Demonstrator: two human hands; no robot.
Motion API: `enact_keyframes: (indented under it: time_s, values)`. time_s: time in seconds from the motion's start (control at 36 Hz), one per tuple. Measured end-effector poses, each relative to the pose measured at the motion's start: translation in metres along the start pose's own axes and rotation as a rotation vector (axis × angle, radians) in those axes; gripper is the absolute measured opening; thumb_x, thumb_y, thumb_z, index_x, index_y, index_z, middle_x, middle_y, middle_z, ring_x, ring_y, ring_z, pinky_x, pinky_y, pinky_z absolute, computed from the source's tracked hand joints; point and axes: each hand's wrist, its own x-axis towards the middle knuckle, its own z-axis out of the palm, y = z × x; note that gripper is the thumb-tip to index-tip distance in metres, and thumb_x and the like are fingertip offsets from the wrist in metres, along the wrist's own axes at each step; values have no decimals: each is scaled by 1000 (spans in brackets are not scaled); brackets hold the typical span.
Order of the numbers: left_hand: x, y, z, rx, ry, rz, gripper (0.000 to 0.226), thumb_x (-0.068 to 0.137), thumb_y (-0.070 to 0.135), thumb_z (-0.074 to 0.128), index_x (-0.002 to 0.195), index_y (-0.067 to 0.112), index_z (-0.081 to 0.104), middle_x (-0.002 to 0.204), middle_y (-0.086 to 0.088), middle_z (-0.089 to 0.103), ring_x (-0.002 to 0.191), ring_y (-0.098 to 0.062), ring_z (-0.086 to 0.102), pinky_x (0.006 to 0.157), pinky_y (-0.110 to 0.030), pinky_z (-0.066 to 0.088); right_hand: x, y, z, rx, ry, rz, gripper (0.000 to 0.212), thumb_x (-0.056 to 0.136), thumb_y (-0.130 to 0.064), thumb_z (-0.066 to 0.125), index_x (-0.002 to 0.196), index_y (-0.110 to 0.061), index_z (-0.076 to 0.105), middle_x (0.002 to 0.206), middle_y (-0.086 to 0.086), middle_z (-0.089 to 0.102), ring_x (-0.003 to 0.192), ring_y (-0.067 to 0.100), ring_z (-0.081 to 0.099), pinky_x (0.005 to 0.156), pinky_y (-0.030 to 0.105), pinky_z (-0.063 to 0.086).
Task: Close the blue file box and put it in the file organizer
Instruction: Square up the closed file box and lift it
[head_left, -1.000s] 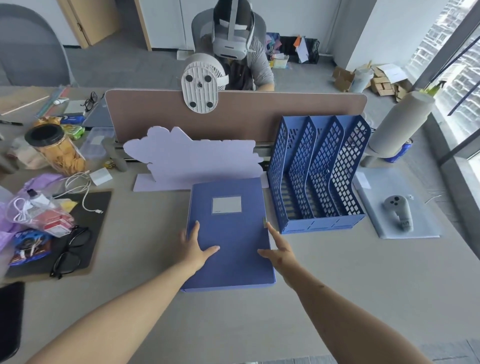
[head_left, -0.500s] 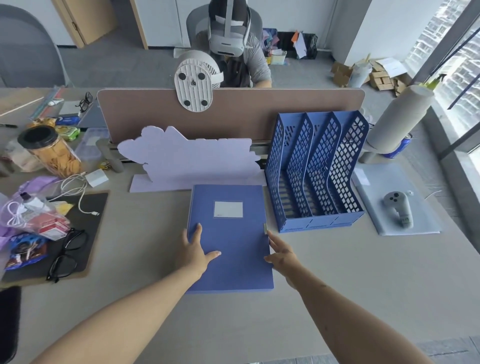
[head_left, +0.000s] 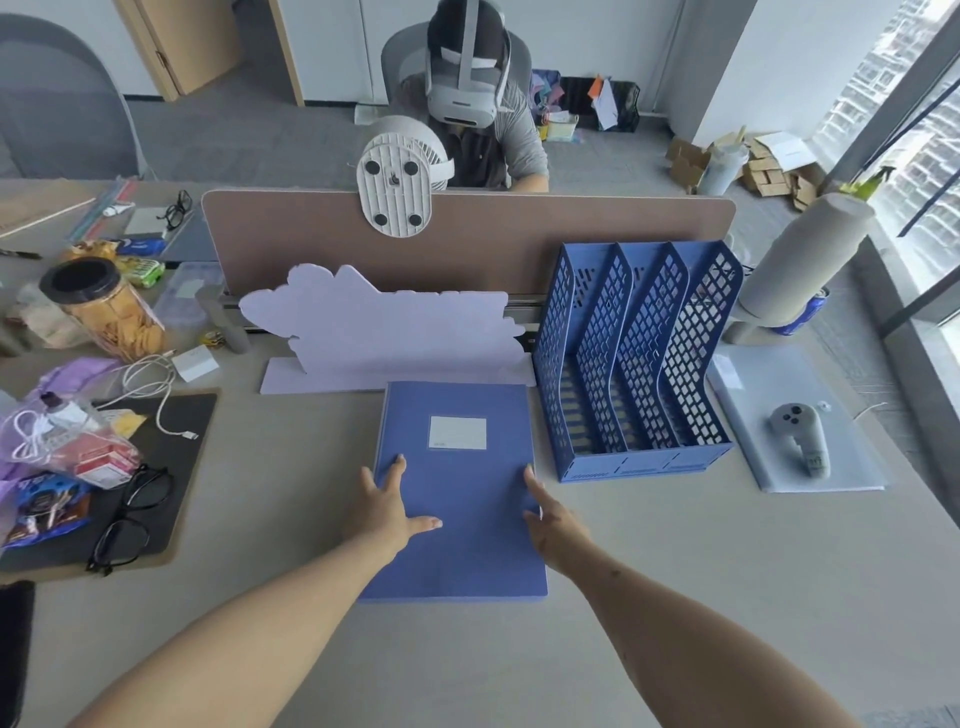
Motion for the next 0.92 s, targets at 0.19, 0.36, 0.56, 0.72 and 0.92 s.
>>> enact_keyframes:
  time_s: [0.19, 0.36, 0.56, 0.72, 0.92]
  values:
    - [-8, -14, -2, -104, -51, 44, 119, 65, 67, 75, 149, 54, -10, 163, -15, 9, 132, -32, 48, 86, -36, 50, -11, -10, 11, 298, 16, -32, 86, 93, -16, 58, 154, -32, 0, 158, 2, 26, 124, 22, 45, 92, 28, 39]
    - [-17, -25, -1, -324, -24, 81, 118, 66, 52, 83, 152, 49, 3, 164, -16, 11, 151, -27, 19, 113, -45, 34, -11, -18, 16, 586, -55, -46, 97, 75, 4, 75, 150, -25, 20, 149, 10, 40, 126, 28, 51, 93, 35, 50]
    - [-27, -54, -11, -461, 117, 121, 115, 65, 48, 86, 150, 52, 9, 164, -6, 15, 150, -24, 20, 107, -42, 34, -24, -43, 22, 596, -69, -229, 93, 66, -14, 75, 143, -36, 29, 147, -4, 39, 134, 16, 42, 108, 38, 44]
    - [-39, -57, -48, -524, 204, 238, 111, 68, 32, 87, 154, 40, 18, 154, 0, 31, 141, -16, 33, 104, -31, 34, -37, -72, 8, 396, 128, -377, 65, 84, -18, 69, 138, -35, 36, 135, 0, 32, 122, 20, 42, 107, 33, 36]
    - [-46, -36, -87, -536, 172, 415, 106, 68, 30, 88, 151, 45, 23, 147, 14, 36, 133, -2, 32, 109, -31, 33, -67, -109, -53, 384, 148, -475, 60, 90, -38, 59, 138, -44, 23, 118, -18, 55, 107, 3, 55, 98, 41, 49]
